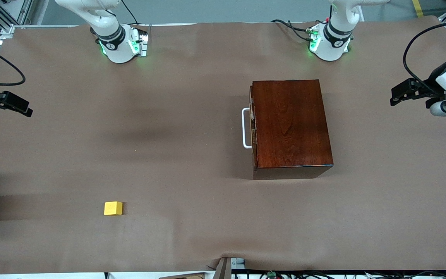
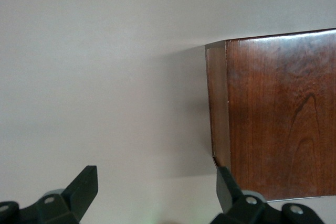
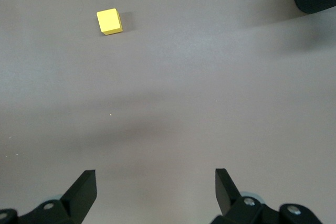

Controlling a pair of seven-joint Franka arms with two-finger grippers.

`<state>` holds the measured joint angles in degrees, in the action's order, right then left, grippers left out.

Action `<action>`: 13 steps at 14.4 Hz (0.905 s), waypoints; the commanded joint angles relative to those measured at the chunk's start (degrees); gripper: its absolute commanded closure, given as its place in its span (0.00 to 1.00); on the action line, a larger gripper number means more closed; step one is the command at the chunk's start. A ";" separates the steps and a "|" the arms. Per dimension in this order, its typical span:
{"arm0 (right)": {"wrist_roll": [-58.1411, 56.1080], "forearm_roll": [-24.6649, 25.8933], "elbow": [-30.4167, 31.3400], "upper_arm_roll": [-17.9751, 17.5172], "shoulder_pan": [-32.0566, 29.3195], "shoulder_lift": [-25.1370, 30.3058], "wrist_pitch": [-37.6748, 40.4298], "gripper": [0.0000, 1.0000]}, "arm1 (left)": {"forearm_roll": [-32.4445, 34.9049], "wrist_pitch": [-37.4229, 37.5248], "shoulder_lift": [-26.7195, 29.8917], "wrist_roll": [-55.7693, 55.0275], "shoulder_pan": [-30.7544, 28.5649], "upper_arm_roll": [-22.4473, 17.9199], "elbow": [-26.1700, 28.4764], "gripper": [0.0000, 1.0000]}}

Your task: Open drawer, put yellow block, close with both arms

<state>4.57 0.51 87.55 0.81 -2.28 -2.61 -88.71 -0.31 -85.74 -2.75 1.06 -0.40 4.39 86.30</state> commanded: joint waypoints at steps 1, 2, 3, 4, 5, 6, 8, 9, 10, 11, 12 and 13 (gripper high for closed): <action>-0.17 0.54 0.42 -0.37 -0.44 1.03 0.03 0.00 | 1.97 0.40 -0.59 -0.27 -0.56 0.71 -1.40 0.00; -0.26 0.45 0.42 -0.37 -0.44 0.94 0.03 0.00 | 2.67 0.22 -0.59 -0.36 -0.48 0.80 -1.40 0.00; -0.26 0.45 0.42 -0.37 -0.44 1.03 0.11 0.00 | 2.94 0.13 -0.59 -0.53 -0.13 0.80 -1.40 0.00; -0.17 0.54 0.42 -0.37 -0.44 1.03 0.11 0.00 | 2.94 0.05 -1.11 -0.71 0.31 1.06 -1.40 0.00; -0.26 0.45 0.42 -0.37 -0.44 0.94 0.03 0.00 | 2.86 0.04 -1.72 -3.15 0.66 1.50 -1.40 0.00; -0.26 0.45 0.34 -0.37 -0.44 0.94 0.03 0.00 | 2.77 0.04 -1.99 -7.61 1.71 2.28 -1.40 0.00; -0.26 0.45 0.42 -0.37 -0.44 1.03 0.03 0.00 | 2.68 -0.22 -2.60 -13.43 4.69 2.73 -1.40 0.00; -0.17 0.45 0.42 -0.37 -0.44 1.03 0.11 0.00 | 2.59 -0.92 -2.96 -15.19 6.62 2.73 -1.40 0.00; -0.26 0.45 0.42 -0.37 -0.44 1.03 0.11 0.00 | 2.59 -2.31 -4.53 -18.52 9.51 2.73 -1.49 0.00; -0.26 0.54 0.42 -0.37 -0.44 1.03 0.11 0.00 | 2.59 -4.16 -6.46 -21.94 13.11 2.73 -2.10 0.00; -0.17 0.54 0.34 -0.37 -0.44 0.94 0.03 0.00 | 2.59 -5.22 -9.96 -24.24 16.89 2.73 -3.84 0.00; -0.26 0.45 0.42 -0.37 -0.44 1.03 0.11 0.00 | 2.68 -5.49 -13.73 -25.66 20.32 2.64 -6.38 0.00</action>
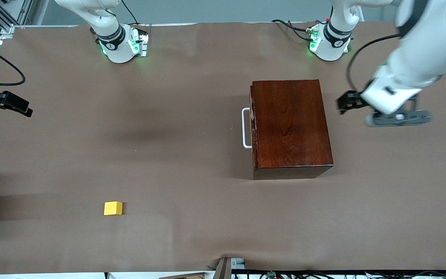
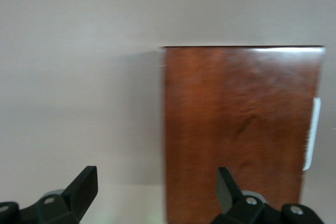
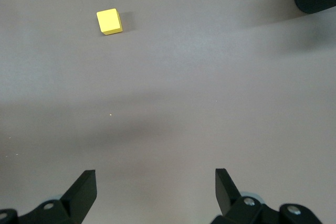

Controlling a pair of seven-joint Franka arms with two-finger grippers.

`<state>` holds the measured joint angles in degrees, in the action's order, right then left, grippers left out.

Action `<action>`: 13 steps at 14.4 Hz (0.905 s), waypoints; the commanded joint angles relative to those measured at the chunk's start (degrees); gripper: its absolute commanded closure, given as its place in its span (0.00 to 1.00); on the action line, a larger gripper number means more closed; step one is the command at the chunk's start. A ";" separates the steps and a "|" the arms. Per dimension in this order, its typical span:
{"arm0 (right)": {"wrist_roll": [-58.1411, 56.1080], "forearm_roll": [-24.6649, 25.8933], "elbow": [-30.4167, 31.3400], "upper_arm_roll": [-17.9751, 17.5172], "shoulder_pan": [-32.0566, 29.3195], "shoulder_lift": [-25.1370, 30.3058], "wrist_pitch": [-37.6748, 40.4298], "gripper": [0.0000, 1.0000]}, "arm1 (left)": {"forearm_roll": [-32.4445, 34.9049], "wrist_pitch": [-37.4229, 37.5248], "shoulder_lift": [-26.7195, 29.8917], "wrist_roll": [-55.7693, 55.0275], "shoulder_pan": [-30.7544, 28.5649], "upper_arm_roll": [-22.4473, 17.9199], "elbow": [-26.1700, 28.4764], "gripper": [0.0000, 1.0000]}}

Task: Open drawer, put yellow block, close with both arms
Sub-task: 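Move the left gripper over the box to the white drawer handle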

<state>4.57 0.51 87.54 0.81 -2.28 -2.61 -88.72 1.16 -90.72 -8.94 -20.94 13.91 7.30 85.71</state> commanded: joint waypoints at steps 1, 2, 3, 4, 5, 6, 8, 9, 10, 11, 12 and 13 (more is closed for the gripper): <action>-0.26 0.54 0.44 -0.37 -0.44 1.03 0.12 0.00 | 1.21 -1.38 -11.67 -5.06 8.91 -0.45 -8.77 0.00; -0.26 0.54 0.35 -0.37 -0.44 1.03 0.12 0.00 | 1.30 -2.08 -14.93 -7.25 11.11 -0.71 -11.41 0.00; -0.26 0.54 0.44 -0.37 -0.44 1.03 0.03 0.00 | 1.30 -3.22 -16.88 -9.45 12.87 -0.80 -12.48 0.00; -0.17 0.54 0.35 -0.37 -0.44 0.94 0.12 0.00 | 1.30 -6.37 -18.03 -11.04 14.28 -0.97 -12.67 0.00; -0.26 0.54 0.44 -0.37 -0.44 1.03 0.12 0.00 | 1.30 -9.01 -19.35 -12.45 15.52 -1.06 -12.67 0.00; -0.26 0.54 0.35 -0.37 -0.44 1.03 0.12 0.00 | 1.39 -10.34 -20.49 -13.42 16.49 -1.15 -12.67 0.00; -0.26 0.45 0.44 -0.37 -0.44 1.03 0.03 0.00 | 2.53 -11.14 -21.47 -14.91 18.33 -1.24 -12.67 0.00; -0.26 0.45 0.44 -0.37 -0.44 1.03 0.12 0.00 | 2.53 -11.14 -21.73 -15.53 18.78 -1.24 -12.67 0.00; -0.26 0.54 0.44 -0.37 -0.44 1.03 0.03 0.00 | 2.62 -11.14 -21.82 -16.14 19.48 -1.24 -12.50 0.00; -0.26 0.54 0.44 -0.37 -0.44 1.03 0.03 0.00 | 2.88 -11.06 -22.00 -17.63 20.01 -1.24 -12.50 0.00; -0.17 0.45 0.44 -0.37 -0.44 1.03 0.12 0.00 | 3.40 -11.06 -22.00 -19.82 20.88 -1.15 -12.50 0.00; -0.26 0.54 0.44 -0.37 -0.44 1.03 0.12 0.00 | 4.19 -11.06 -22.08 -21.23 21.59 -1.15 -12.41 0.00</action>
<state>4.57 0.51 87.54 0.83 -2.28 -2.61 -88.72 3.03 -102.34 -30.42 -38.87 33.54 6.68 74.76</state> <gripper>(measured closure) 0.000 0.000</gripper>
